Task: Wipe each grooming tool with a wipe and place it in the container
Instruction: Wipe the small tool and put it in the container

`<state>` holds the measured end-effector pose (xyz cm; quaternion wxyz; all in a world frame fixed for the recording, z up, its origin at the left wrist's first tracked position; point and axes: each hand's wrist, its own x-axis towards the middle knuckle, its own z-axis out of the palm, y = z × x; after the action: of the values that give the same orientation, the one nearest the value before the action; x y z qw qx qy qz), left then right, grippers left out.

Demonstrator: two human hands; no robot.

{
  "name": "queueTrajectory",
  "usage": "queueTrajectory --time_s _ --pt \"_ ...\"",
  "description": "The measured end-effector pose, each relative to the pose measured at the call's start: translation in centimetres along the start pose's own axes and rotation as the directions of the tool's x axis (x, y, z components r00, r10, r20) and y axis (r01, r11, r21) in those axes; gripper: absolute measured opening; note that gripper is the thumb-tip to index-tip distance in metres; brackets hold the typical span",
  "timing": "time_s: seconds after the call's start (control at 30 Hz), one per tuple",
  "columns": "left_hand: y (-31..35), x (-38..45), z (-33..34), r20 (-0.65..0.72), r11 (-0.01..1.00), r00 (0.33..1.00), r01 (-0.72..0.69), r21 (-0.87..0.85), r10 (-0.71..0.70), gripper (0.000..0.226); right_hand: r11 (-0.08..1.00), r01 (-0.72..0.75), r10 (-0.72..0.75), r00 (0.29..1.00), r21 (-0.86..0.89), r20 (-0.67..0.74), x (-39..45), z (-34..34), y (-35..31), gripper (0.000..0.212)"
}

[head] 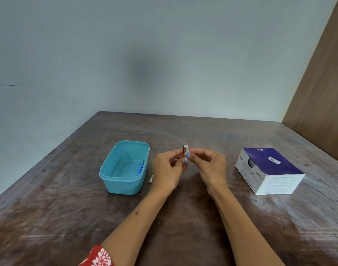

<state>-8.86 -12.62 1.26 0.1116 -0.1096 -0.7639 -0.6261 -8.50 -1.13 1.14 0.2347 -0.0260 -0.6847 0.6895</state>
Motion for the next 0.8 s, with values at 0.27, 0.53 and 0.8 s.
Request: queueTrajectory --time_s 0.27,0.53,0.8 --pt "0.01 0.01 -0.01 0.012 1.0 1.0 0.001 -0.014 -0.001 0.031 0.999 0.006 -0.007 1.0 -0.038 -0.02 -0.08 0.02 -0.15 0.015" --pt "-0.09 -0.05 0.08 0.046 1.0 0.999 0.01 0.01 -0.011 0.031 0.998 0.044 -0.046 0.998 -0.042 -0.051 -0.25 0.01 -0.6 0.017" --pt "-0.15 0.13 0.21 -0.033 0.983 0.996 0.082 -0.164 -0.088 0.021 0.993 0.026 -0.025 1.0 -0.116 0.012 -0.42 -0.08 -0.48 0.014"
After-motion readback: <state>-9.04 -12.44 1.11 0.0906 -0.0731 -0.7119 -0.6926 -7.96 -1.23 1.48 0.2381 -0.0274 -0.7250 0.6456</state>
